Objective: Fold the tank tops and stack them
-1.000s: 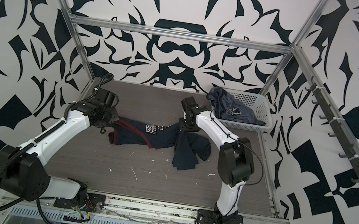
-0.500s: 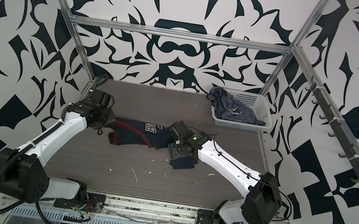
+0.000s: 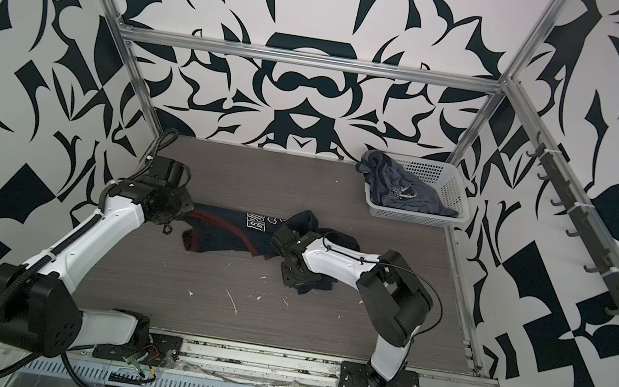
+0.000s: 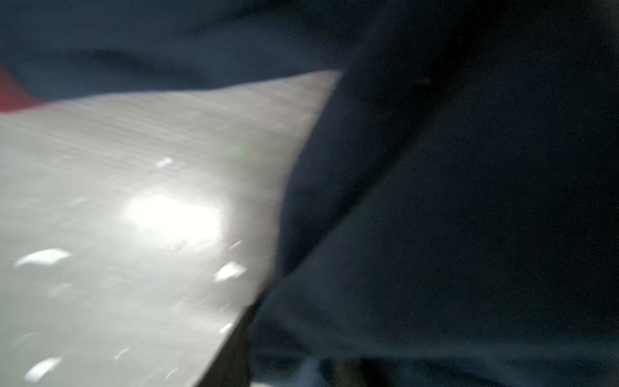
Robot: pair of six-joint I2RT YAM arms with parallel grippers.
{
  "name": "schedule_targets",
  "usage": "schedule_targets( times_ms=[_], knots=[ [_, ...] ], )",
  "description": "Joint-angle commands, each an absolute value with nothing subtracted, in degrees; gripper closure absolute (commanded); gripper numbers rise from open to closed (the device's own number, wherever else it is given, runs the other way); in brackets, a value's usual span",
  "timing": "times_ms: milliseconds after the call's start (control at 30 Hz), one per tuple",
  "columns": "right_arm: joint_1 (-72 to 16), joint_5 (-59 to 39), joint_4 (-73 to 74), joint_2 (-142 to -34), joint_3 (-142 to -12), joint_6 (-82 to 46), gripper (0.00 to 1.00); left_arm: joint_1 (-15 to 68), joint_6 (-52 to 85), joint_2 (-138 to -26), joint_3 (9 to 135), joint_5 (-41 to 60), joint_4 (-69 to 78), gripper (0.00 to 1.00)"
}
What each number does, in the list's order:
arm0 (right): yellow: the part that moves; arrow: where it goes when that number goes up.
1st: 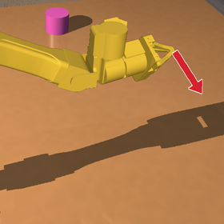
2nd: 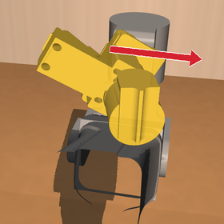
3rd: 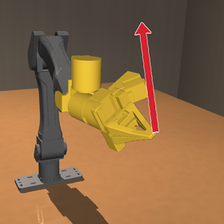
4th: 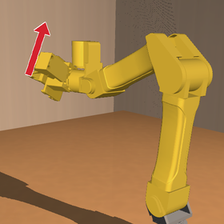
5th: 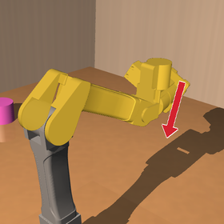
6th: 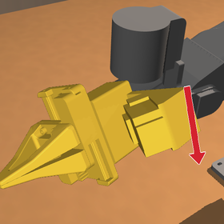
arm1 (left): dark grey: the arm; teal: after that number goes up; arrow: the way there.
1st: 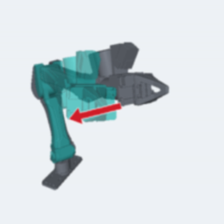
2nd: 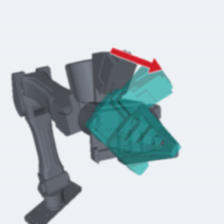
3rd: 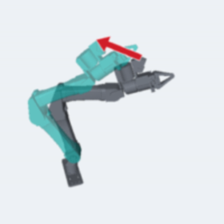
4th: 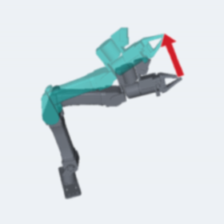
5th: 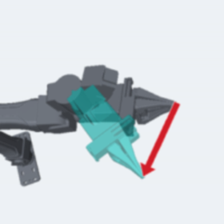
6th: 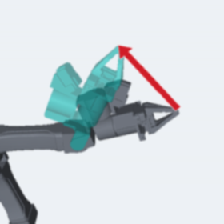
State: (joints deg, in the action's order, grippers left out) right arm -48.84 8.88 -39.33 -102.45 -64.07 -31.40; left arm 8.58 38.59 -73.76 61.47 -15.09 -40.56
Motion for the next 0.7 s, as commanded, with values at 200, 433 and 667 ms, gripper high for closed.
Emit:
schedule_targets(
  times_ms=[200,433,667],
  knots=[
    [-49.0,16.4,-51.4,-82.9,-70.1,-21.3,1.00,-0.1,35.1,-64.5,66.9,-18.7,-49.1,1.00],
    [-48.2,15.8,-67.4,-71.1,-78.7,-16.8,1.00,-2.1,31.6,-56.0,74.7,-19.6,-52.2,1.00],
    [-30.9,2.0,-58.9,-73.3,-77.0,-15.6,1.00,-2.2,33.6,-62.6,75.9,-19.8,-50.7,1.00]
  ],
)
